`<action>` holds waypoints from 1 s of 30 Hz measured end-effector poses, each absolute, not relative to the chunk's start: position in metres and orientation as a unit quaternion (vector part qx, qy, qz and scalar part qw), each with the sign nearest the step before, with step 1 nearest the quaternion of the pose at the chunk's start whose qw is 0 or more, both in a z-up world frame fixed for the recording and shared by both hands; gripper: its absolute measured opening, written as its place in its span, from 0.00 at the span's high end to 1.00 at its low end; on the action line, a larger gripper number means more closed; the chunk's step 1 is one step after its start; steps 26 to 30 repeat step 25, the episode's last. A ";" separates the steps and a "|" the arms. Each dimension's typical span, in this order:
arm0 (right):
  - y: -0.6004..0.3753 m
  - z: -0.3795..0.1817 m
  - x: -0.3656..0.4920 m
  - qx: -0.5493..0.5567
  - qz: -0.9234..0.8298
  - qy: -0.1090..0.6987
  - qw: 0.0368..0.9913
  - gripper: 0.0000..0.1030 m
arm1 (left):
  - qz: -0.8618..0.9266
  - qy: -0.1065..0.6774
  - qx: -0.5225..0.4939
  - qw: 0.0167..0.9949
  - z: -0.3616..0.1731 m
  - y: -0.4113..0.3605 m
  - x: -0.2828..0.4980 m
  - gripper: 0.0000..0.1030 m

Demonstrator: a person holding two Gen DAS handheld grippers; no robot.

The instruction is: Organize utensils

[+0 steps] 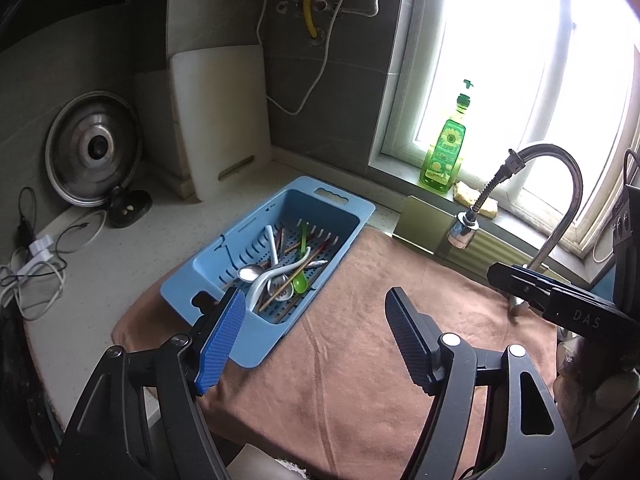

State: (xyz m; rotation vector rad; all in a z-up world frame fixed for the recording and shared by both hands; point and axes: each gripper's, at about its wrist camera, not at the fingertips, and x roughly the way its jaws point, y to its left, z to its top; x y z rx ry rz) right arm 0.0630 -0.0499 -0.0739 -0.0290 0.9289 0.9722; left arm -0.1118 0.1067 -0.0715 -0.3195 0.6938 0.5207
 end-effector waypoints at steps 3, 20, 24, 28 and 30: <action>-0.051 -0.076 0.066 -0.013 0.448 0.434 0.782 0.49 | 0.253 0.335 -0.153 0.895 -0.072 0.106 -0.109 0.30; -0.053 -0.081 0.075 -0.011 0.437 0.440 0.785 0.50 | 0.258 0.335 -0.149 0.894 -0.071 0.109 -0.100 0.30; -0.053 -0.084 0.076 -0.010 0.437 0.444 0.782 0.49 | 0.269 0.323 -0.127 0.898 -0.070 0.103 -0.098 0.30; -0.053 -0.085 0.077 -0.009 0.436 0.444 0.783 0.49 | 0.268 0.322 -0.123 0.900 -0.071 0.101 -0.097 0.30; -0.053 -0.085 0.077 -0.009 0.436 0.444 0.783 0.49 | 0.268 0.322 -0.123 0.900 -0.071 0.101 -0.097 0.30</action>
